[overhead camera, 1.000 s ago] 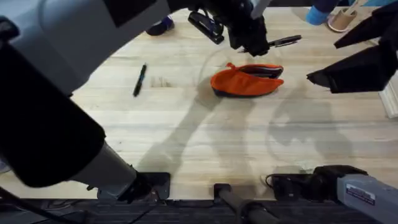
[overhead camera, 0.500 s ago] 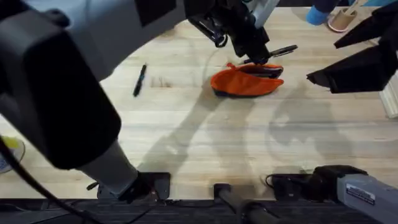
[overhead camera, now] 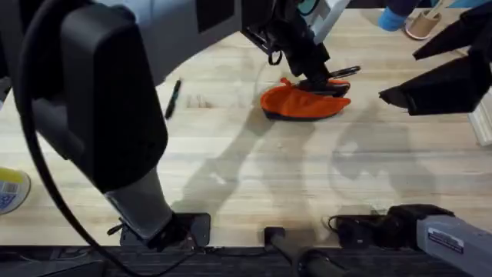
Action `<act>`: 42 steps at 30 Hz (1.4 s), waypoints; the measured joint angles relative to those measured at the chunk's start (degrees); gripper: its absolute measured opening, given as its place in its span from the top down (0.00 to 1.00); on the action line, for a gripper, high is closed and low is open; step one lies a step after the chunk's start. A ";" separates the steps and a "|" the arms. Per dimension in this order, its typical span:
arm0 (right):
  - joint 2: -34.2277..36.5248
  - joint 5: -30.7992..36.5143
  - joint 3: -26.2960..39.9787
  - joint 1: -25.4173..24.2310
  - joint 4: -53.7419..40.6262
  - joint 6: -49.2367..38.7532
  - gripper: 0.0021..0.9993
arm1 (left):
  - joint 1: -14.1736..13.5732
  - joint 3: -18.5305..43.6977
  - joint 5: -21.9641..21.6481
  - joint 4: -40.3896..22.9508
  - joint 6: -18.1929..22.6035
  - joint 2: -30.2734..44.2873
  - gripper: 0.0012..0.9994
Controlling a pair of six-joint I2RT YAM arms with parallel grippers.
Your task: Unzip the bag, pick up the pens from the table one at a time and place them inside, then zip the bag closed.
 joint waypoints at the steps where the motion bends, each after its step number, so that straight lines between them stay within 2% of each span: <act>1: 0.00 0.00 0.00 0.00 0.00 0.00 0.00 | -0.03 0.00 0.00 0.00 -0.02 0.09 0.96; 15: 0.00 0.00 0.00 0.00 0.00 0.00 0.00 | -0.79 0.00 0.02 1.49 -0.20 0.09 0.96; 23: 0.00 0.00 0.00 0.00 0.00 0.00 0.00 | -2.49 0.00 -0.12 1.18 -0.39 0.09 0.96; 26: 0.00 0.00 0.00 0.00 0.00 0.00 0.00 | -2.82 0.00 -3.00 0.91 -0.44 0.09 0.96; 30: 0.00 0.00 0.00 0.00 0.00 0.00 0.00 | -2.71 0.00 -4.46 0.73 -0.44 0.71 0.96; 37: 0.00 0.00 0.00 0.00 0.00 0.00 0.00 | -2.73 0.00 -4.74 0.16 -0.66 4.83 0.96; 42: 0.00 0.00 0.00 0.00 0.00 0.00 0.00 | -2.71 0.00 -4.72 0.17 -0.66 5.16 0.96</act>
